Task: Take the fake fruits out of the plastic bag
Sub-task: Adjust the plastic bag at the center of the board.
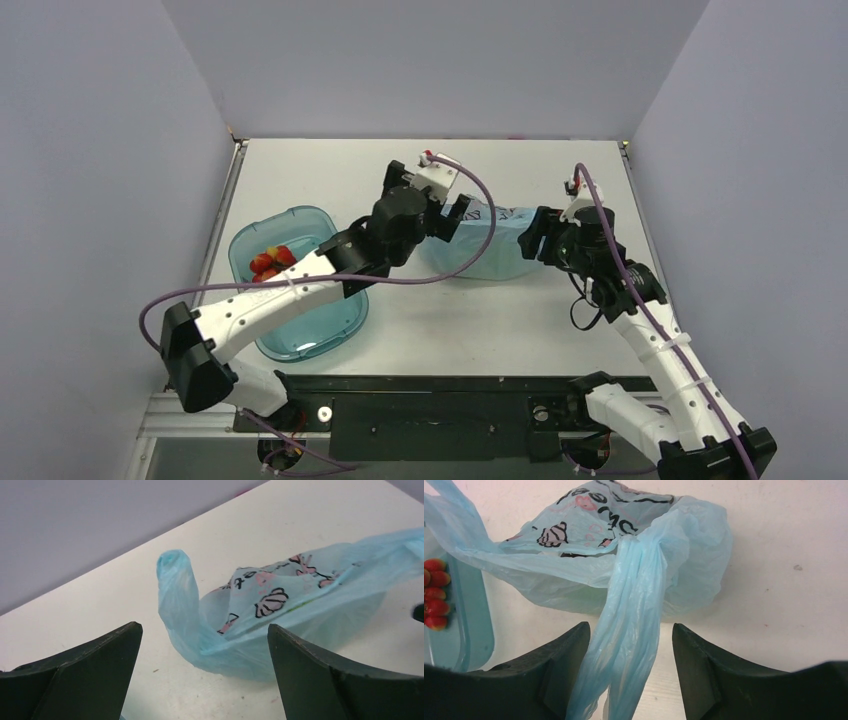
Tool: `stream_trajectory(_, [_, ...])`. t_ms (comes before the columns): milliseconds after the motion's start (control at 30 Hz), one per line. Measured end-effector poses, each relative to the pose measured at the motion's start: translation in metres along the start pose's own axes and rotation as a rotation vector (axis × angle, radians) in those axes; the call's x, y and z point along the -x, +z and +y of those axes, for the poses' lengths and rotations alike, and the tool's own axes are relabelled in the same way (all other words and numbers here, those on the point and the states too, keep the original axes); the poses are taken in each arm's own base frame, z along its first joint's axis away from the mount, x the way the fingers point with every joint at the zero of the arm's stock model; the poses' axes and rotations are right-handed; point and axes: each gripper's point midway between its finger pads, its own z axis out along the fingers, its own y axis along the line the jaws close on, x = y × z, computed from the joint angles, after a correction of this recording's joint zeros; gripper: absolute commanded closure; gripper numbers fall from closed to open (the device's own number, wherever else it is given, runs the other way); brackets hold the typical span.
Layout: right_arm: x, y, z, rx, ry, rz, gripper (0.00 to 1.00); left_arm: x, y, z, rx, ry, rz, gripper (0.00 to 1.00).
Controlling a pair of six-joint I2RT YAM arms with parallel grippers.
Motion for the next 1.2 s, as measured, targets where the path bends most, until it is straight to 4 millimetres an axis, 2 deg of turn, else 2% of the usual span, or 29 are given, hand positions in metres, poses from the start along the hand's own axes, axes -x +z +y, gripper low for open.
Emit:
stream_trajectory(133, [0.008, -0.007, -0.009, -0.051, 0.006, -0.048, 0.39, -0.005, 0.032, 0.008, 0.136, 0.054, 0.04, 0.03])
stream_trajectory(267, [0.012, -0.009, -0.017, -0.097, 0.014, -0.069, 0.38, -0.017, 0.053, 0.012, 0.236, 0.093, 0.079, 0.03])
stream_trajectory(400, [0.018, -0.01, -0.019, -0.123, 0.023, -0.074, 0.4, -0.024, 0.062, 0.019, 0.276, 0.089, 0.104, 0.03])
stream_trajectory(567, [0.03, -0.011, -0.017, -0.13, 0.031, -0.095, 0.46, -0.014, 0.068, 0.037, 0.312, 0.003, 0.084, 0.03])
stream_trajectory(700, [0.035, -0.012, -0.016, -0.13, 0.03, -0.103, 0.5, -0.015, 0.076, 0.049, 0.299, -0.074, 0.083, 0.11])
stream_trajectory(833, [0.038, -0.009, -0.014, -0.126, 0.031, -0.1, 0.49, -0.02, 0.087, 0.058, 0.241, -0.164, 0.097, 0.15])
stream_trajectory(933, [0.036, -0.006, -0.013, -0.123, 0.03, -0.088, 0.49, -0.023, 0.092, 0.06, 0.193, -0.218, 0.107, 0.3])
stream_trajectory(967, [0.036, -0.005, -0.013, -0.124, 0.03, -0.085, 0.52, -0.023, 0.093, 0.059, 0.174, -0.233, 0.109, 0.41])
stream_trajectory(1000, [0.035, -0.004, -0.013, -0.124, 0.029, -0.082, 0.55, -0.023, 0.094, 0.056, 0.156, -0.244, 0.111, 0.46])
stream_trajectory(1033, [0.034, -0.003, -0.013, -0.124, 0.029, -0.079, 0.69, -0.023, 0.094, 0.053, 0.139, -0.254, 0.112, 0.59])
stream_trajectory(1067, [0.034, -0.003, -0.013, -0.124, 0.028, -0.075, 0.81, -0.023, 0.095, 0.05, 0.12, -0.261, 0.114, 0.65])
stream_trajectory(1100, [0.033, -0.001, -0.013, -0.125, 0.028, -0.071, 0.97, -0.022, 0.096, 0.047, 0.104, -0.268, 0.115, 0.77])
stream_trajectory(1133, [0.032, -0.001, -0.014, -0.126, 0.022, -0.067, 1.0, -0.021, 0.097, 0.044, 0.09, -0.274, 0.116, 0.84])
stream_trajectory(1167, [0.032, 0.0, -0.014, -0.13, 0.022, -0.061, 1.0, -0.02, 0.098, 0.042, 0.071, -0.282, 0.116, 0.96])
stream_trajectory(1200, [0.033, 0.001, -0.015, -0.135, 0.019, -0.058, 1.0, -0.019, 0.098, 0.041, 0.055, -0.295, 0.117, 0.99])
